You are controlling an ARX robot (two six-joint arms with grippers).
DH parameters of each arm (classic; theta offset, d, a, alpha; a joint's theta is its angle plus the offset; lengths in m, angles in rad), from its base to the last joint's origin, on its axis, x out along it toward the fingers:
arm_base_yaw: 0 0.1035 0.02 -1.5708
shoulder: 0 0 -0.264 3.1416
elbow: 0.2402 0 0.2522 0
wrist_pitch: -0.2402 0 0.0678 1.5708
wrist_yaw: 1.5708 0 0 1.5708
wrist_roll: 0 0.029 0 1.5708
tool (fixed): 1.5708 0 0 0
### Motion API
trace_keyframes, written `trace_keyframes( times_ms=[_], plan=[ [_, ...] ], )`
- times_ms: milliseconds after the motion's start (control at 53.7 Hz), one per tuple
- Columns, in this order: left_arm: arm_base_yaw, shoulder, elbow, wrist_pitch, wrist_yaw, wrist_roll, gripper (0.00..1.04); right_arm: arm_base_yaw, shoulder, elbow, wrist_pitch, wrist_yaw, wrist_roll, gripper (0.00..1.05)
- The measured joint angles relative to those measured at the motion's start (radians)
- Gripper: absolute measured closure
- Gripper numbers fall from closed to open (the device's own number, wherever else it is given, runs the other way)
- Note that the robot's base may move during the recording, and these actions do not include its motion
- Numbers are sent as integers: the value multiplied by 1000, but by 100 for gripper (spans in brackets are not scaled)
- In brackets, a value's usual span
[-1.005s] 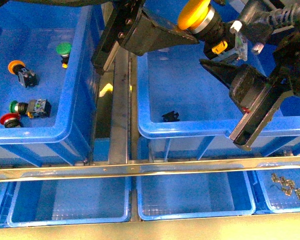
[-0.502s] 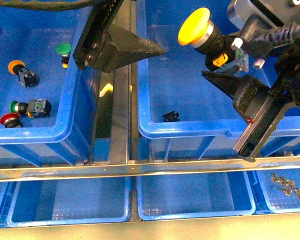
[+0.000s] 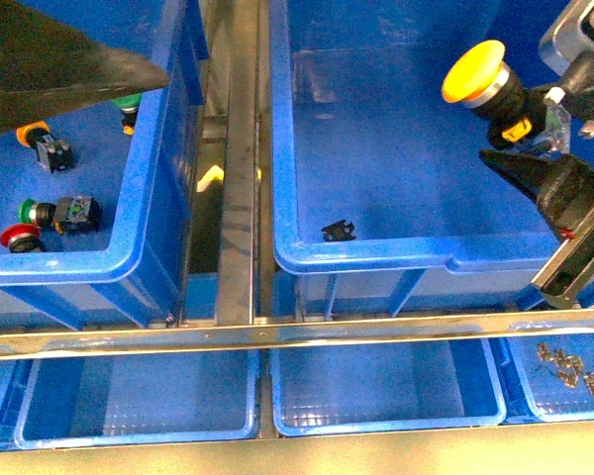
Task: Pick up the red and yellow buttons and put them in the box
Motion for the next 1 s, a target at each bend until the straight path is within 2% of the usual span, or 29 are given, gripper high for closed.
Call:
trace_keyframes(
  times_ms=[242,391,558,596,651,707,782,837,1005],
  plan=[
    [192,-163,-158,-97,11,242,8,-86,-60,-3,-64,-2,21,62],
    [366,-273,-246,-124,14,460,8,-130,-180,-18,-133,10,74,62],
    [556,-304,-286,-154,29,597,8,-168,-348,-50,-246,31,140,62],
    [573,-312,-332,-40,-26,627,12,-174,-386,-59,-275,37,159,62],
    [593,-337,-445,240,-133,684,21,-182,-451,-73,-327,48,192,62],
    [598,-361,-535,444,-171,710,28,-186,-504,-87,-364,55,210,62],
    [584,-438,-658,727,-198,744,44,-194,-612,-108,-451,84,259,62],
    [557,-499,-693,771,-238,756,56,-198,-682,-117,-504,98,298,62],
    [476,-624,-771,720,-309,764,90,-201,-780,-126,-581,145,377,62]
  ],
)
